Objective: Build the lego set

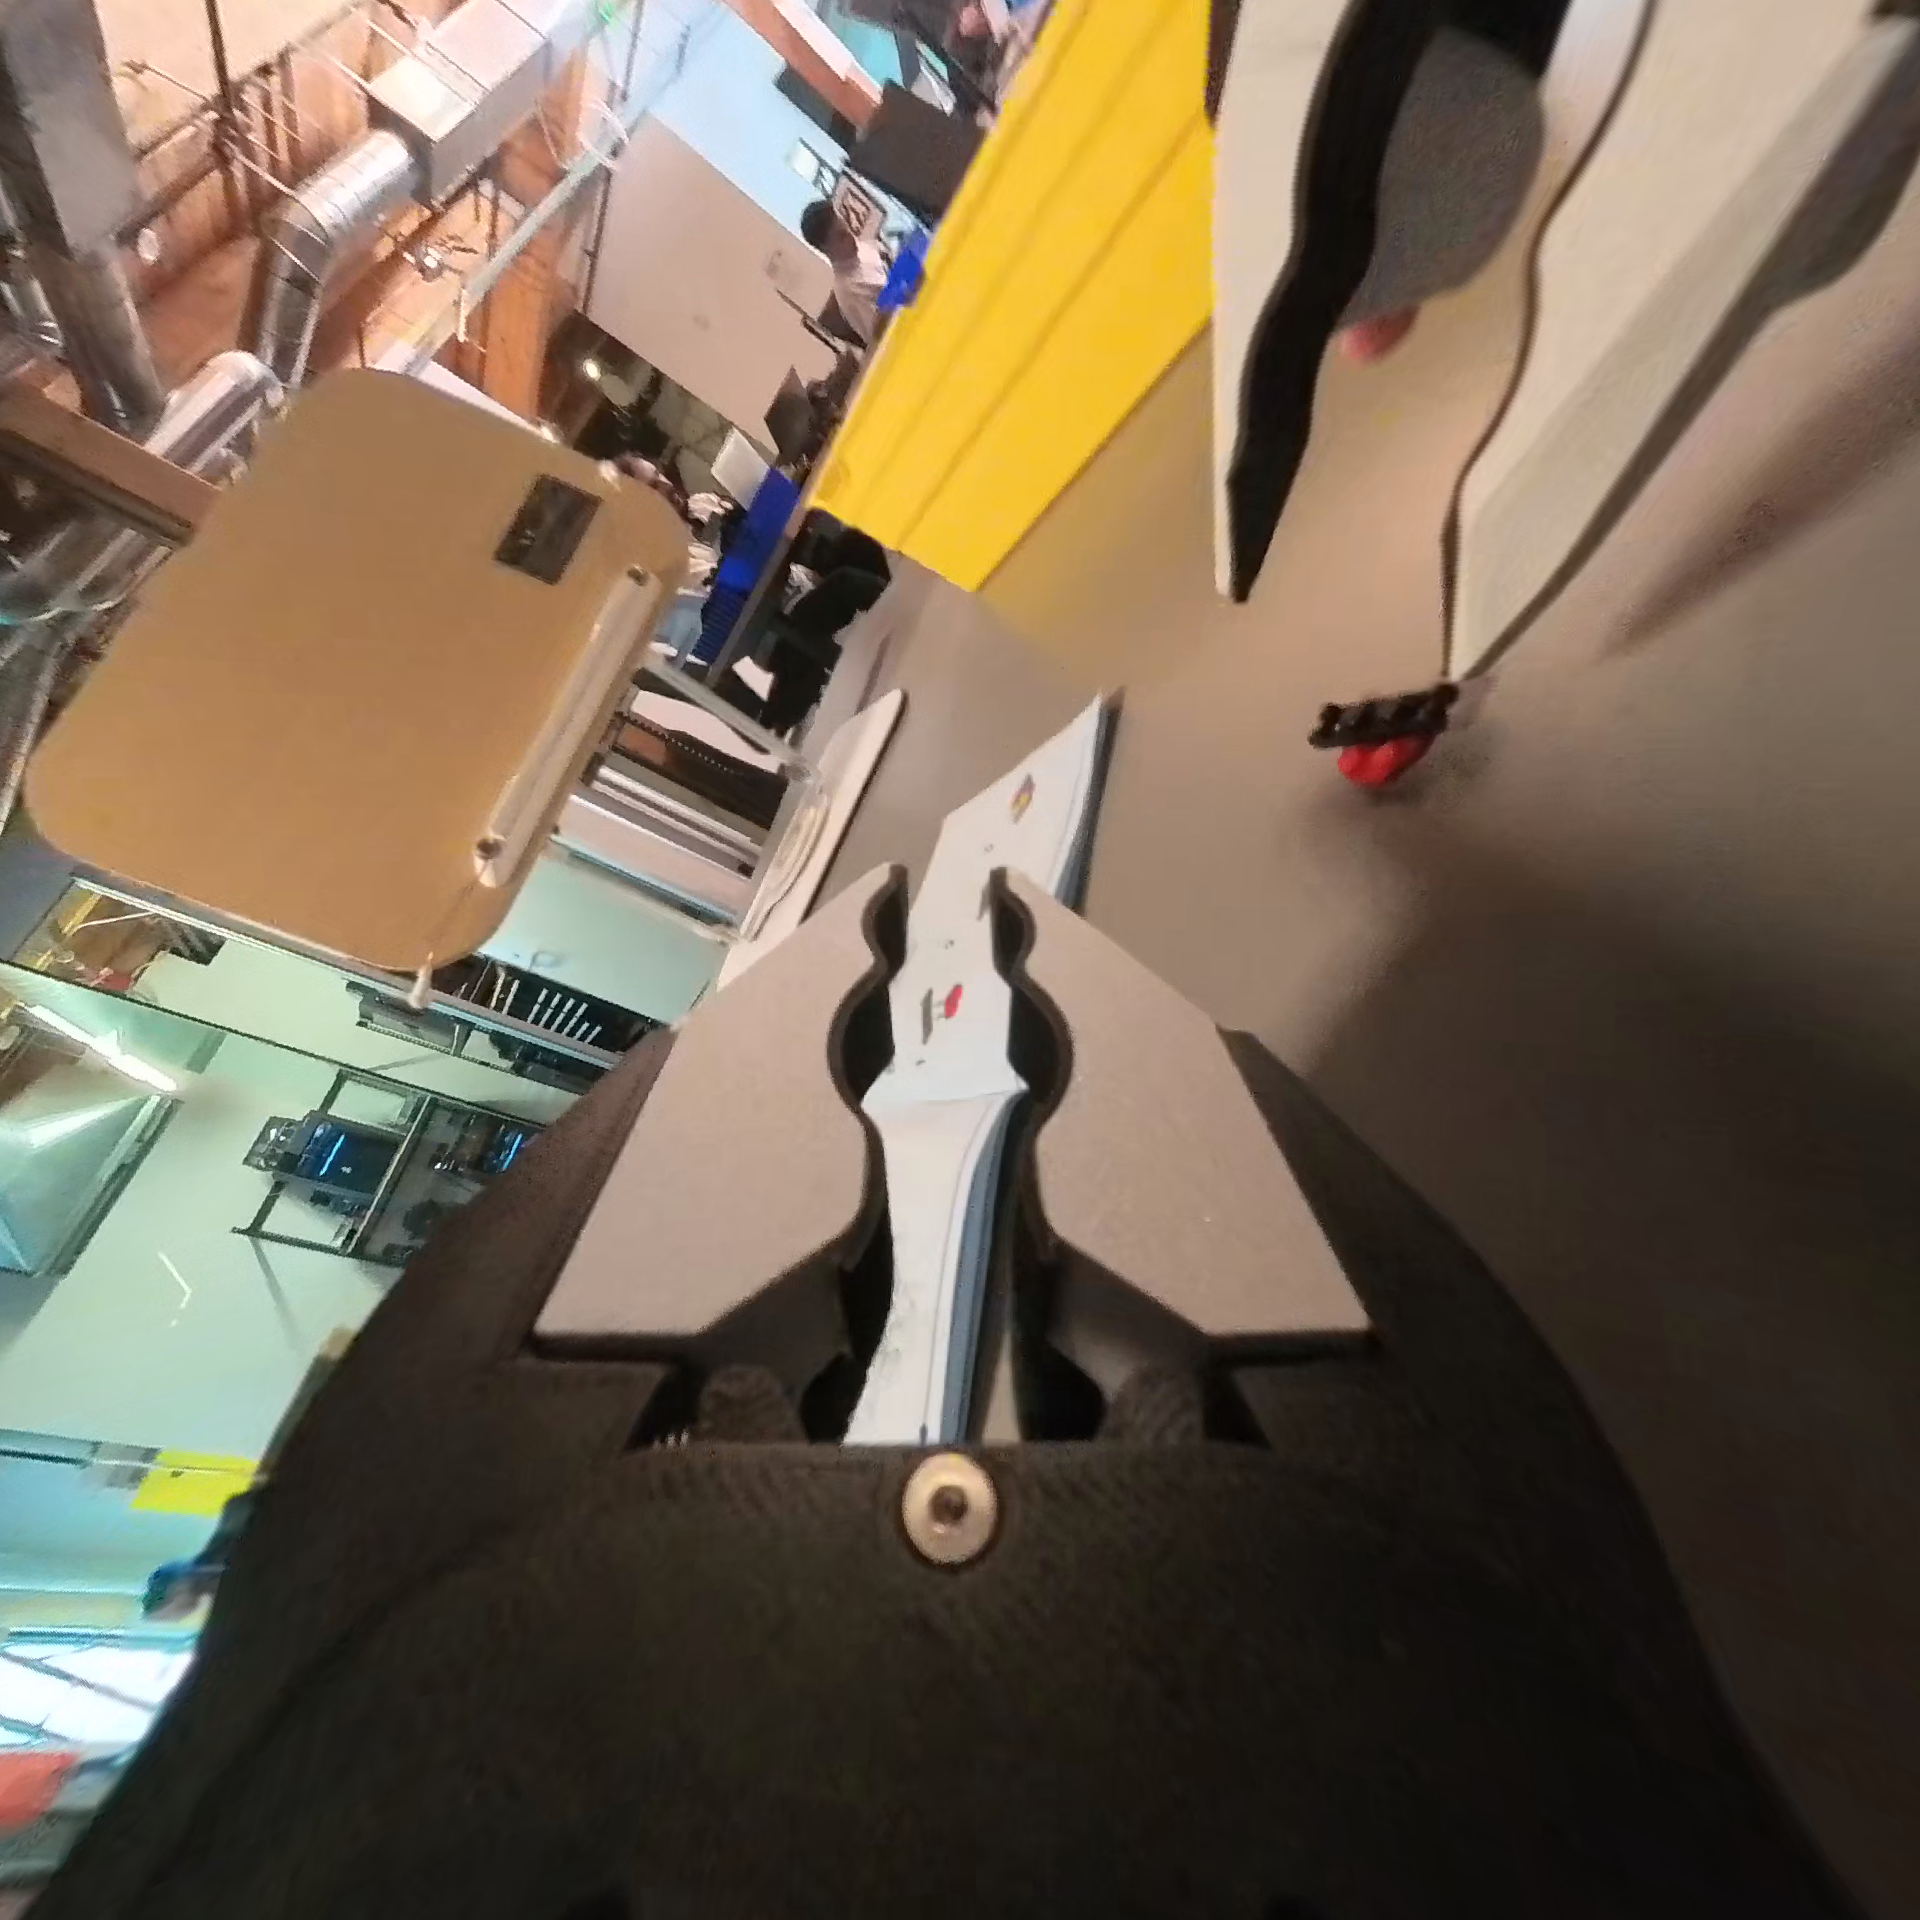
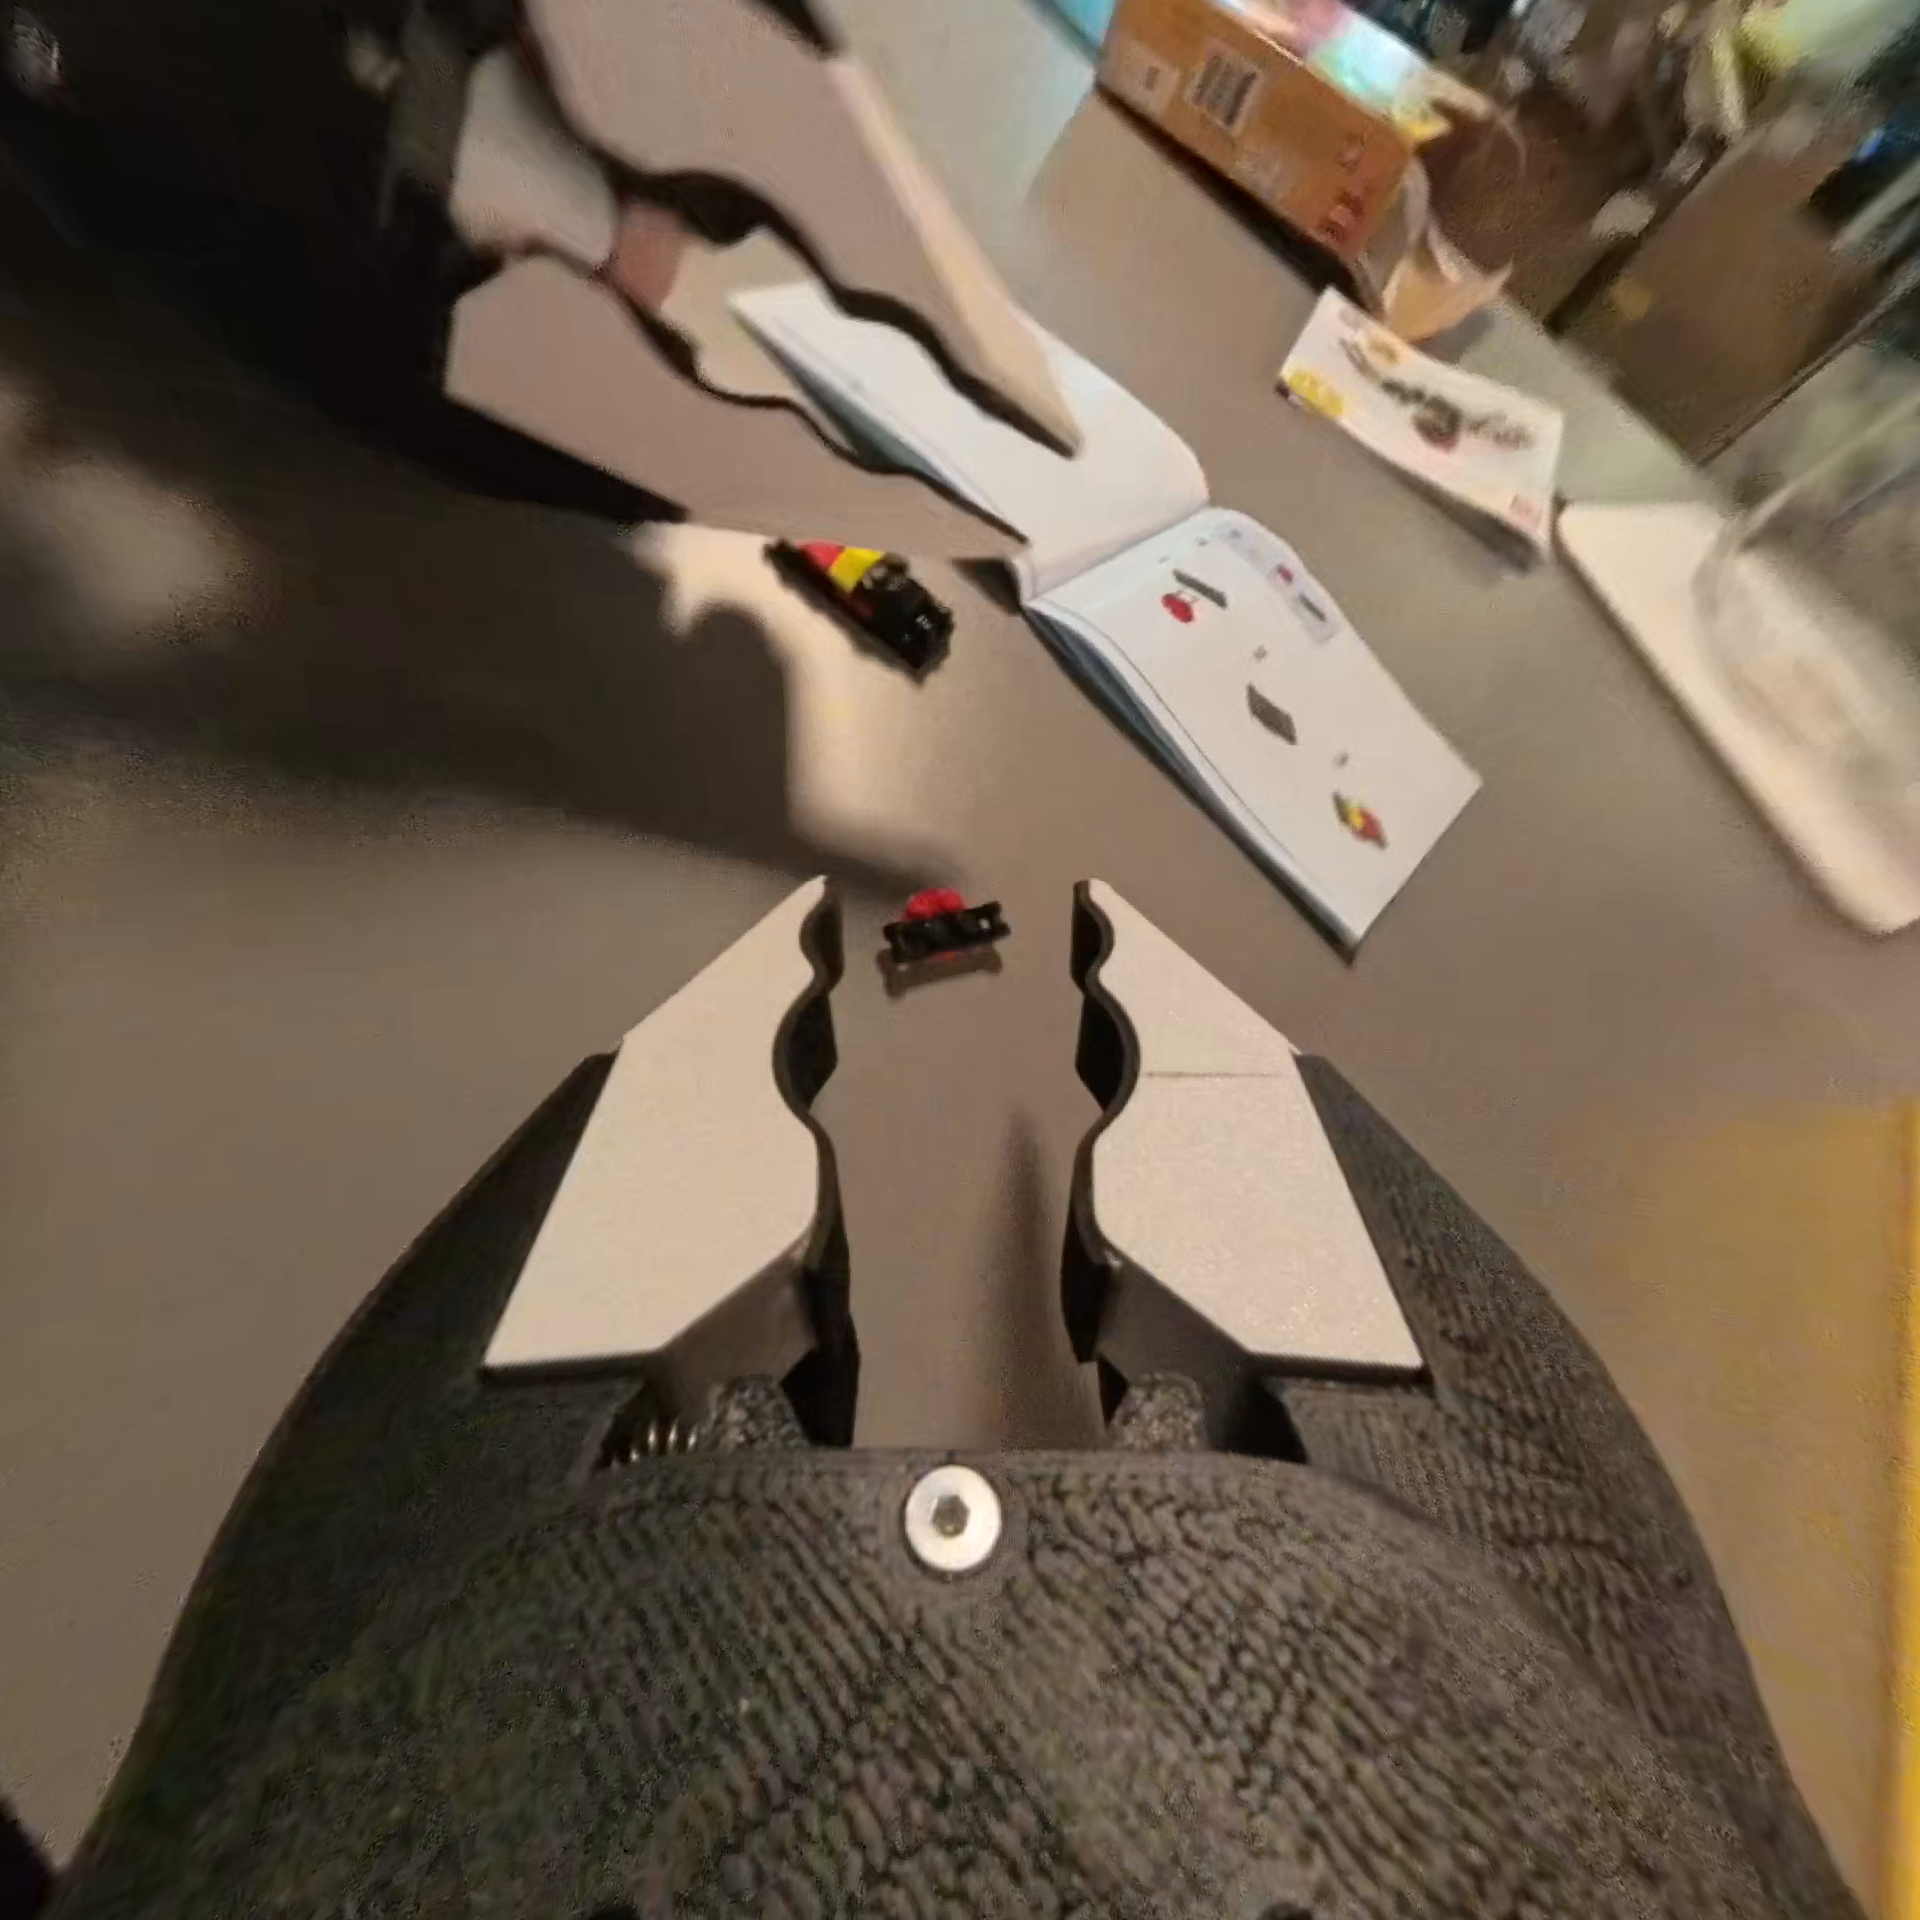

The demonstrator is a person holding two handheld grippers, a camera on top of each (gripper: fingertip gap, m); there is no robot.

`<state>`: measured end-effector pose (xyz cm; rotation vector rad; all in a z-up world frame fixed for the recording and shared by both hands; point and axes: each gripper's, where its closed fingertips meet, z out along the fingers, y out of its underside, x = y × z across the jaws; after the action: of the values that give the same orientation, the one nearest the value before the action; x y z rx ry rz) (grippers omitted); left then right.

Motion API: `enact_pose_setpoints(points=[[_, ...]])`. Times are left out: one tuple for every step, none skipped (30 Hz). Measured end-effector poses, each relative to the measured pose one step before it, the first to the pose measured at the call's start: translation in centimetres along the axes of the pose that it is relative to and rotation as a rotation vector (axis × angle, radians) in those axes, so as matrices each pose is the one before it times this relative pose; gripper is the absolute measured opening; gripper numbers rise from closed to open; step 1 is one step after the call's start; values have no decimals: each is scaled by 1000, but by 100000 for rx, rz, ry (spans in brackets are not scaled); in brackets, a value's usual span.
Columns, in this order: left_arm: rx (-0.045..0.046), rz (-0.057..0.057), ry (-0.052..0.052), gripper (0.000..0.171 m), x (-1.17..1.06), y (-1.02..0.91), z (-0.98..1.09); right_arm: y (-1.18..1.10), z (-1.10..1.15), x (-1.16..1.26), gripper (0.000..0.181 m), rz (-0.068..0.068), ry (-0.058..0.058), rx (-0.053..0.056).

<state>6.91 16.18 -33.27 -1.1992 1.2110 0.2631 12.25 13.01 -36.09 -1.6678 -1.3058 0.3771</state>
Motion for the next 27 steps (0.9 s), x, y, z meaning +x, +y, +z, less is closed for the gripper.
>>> enact_pose_setpoints(points=[[1895, -2156, -958, 14, -332, -239, -133, 156, -98, 536, 44, 7921, -1205, 884], [1229, -2125, -706, 13, -292, -135, -84, 428, -45, 378, 44, 5845, -1314, -1254], [492, -2015, -224, 13, -188, -1, -19, 552, -19, 51, 44, 4542, -2405, -2631], [-20, -1828, -12, 12, -144, 80, 27, 550, -2, -113, 43, 3771, -2372, -3032], [-157, -1540, 33, 12, -122, 94, 37, 461, -18, -415, 43, 2258, -3134, -2528], [-120, -1305, 142, 12, -78, 77, 44, 272, -5, -484, 40, 1191, -2569, -1186], [-122, -1034, 346, 12, -15, 59, 32, 205, 44, -519, 39, 517, -2006, -797], [-9, -450, 344, 12, 16, 24, 27, 147, 99, -452, 37, 303, -1215, -539], [91, 260, 184, 12, 40, -6, 21, 116, 152, -446, 37, 224, -1086, -610], [199, 945, 85, 12, 81, -57, 5, 46, 213, -403, 37, 58, -900, -467], [226, 1534, 13, 12, 126, -82, 9, -18, 302, -388, 37, -201, -818, -350], [232, 1929, 2, 12, 163, -103, 5, -134, 397, -406, 37, -399, -806, -304], [320, 1989, -99, 12, 155, -117, -9, -286, 469, -514, 40, -996, -922, -471], [430, 1820, -364, 12, 101, -148, -25, -589, 442, -787, 43, -2284, -1944, 1143], [736, 1344, -704, 12, -14, -191, -60, -798, 311, -828, 44, -2499, -2396, 2401], [911, 723, -617, 12, -43, -187, -70, -813, 118, -486, 44, -1625, -1374, 2370], [533, 102, -358, 11, -55, -84, -57, -672, -114, 138, 44, -823, 839, 1662], [8, -293, -102, 11, -51, 11, -10, -632, -317, 712, 44, -1013, 3131, 2104], [-21, -538, -153, 11, -62, 40, 13, -730, -412, 1253, 44, -1307, 5361, 3551], [197, -809, -94, 11, -72, 9, 23, -927, -396, 1686, 44, -1309, 7280, 5099], [597, -1062, 8, 11, -61, -66, 13, -1175, -305, 1888, 45, -1414, 7941, 6728], [835, -1244, 241, 11, -24, -121, -2, -1408, -111, 1974, 45, -1916, 7973, 8450], [765, -1158, 309, 12, 13, -125, 5, -1542, 125, 2094, 44, -2296, 8592, 9981], [643, -777, 278, 12, 23, -110, -20, -1516, 365, 2125, 42, -2473, 9099, 11272], [698, -307, 406, 12, 52, -107, -37, -1306, 615, 1884, 38, -2792, 8215, 11673], [834, 103, 349, 13, 67, -108, -63, -847, 823, 1411, 33, -3723, 5930, 10184], [721, 620, -6, 13, 19, -106, -94, -151, 1013, 842, 30, -5215, 2981, 6594]])
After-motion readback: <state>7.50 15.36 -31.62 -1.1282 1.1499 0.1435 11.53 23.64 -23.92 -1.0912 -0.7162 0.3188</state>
